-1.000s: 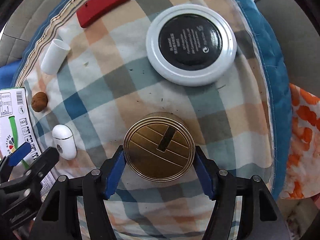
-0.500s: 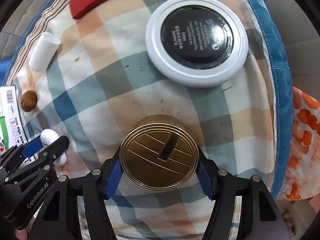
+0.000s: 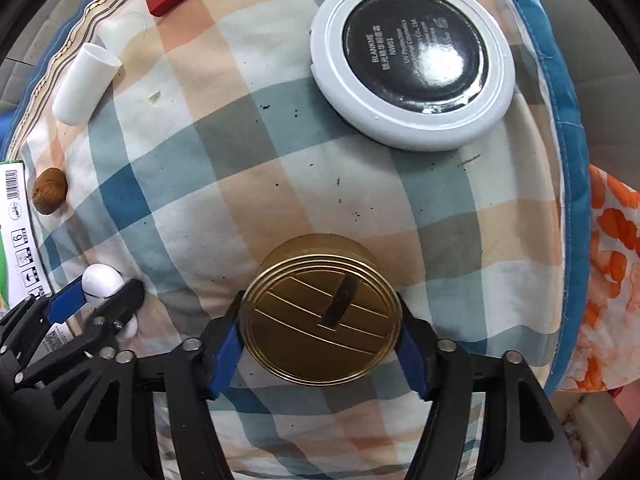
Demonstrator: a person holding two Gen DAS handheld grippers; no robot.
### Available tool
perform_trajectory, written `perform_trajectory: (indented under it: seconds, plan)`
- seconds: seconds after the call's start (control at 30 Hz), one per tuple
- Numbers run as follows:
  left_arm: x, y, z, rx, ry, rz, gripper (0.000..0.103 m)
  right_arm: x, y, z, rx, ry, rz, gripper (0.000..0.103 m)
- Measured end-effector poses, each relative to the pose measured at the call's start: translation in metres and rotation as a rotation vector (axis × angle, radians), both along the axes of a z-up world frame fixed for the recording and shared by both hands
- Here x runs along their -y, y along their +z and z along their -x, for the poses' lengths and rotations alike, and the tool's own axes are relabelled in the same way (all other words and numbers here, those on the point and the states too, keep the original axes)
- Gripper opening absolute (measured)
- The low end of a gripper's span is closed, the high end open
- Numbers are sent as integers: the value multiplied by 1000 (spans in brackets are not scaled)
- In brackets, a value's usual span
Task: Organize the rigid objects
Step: 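Grasp the gold tin with right tool while left tool grasps white earbud case, then carry the gold tin and earbud case with both tools into the box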
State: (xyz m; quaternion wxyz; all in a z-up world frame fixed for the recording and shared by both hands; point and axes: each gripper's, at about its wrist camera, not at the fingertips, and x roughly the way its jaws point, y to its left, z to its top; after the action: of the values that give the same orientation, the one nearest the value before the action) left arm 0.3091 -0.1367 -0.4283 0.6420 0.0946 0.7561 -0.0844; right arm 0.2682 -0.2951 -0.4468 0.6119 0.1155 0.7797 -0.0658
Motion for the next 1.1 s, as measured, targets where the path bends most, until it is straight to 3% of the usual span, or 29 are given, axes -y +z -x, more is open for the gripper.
perform_trajectory:
  seconds: [0.13, 0.23, 0.6, 0.87, 1.1]
  plan:
    - [-7, 12, 11, 20, 4, 9, 43, 4, 3, 1, 5, -14, -27, 67]
    - [3, 40, 18, 57, 21, 25, 43, 4, 16, 7, 29, 0, -34, 67]
    - [-9, 144, 37, 243, 35, 89, 43, -27, 98, 20, 167, 83, -37, 67]
    - [-78, 212, 35, 370, 88, 126, 43, -83, 180, 15, 291, 163, -42, 66]
    - [-154, 237, 46, 433, 181, 132, 43, -163, 218, 5, 354, 235, -93, 66]
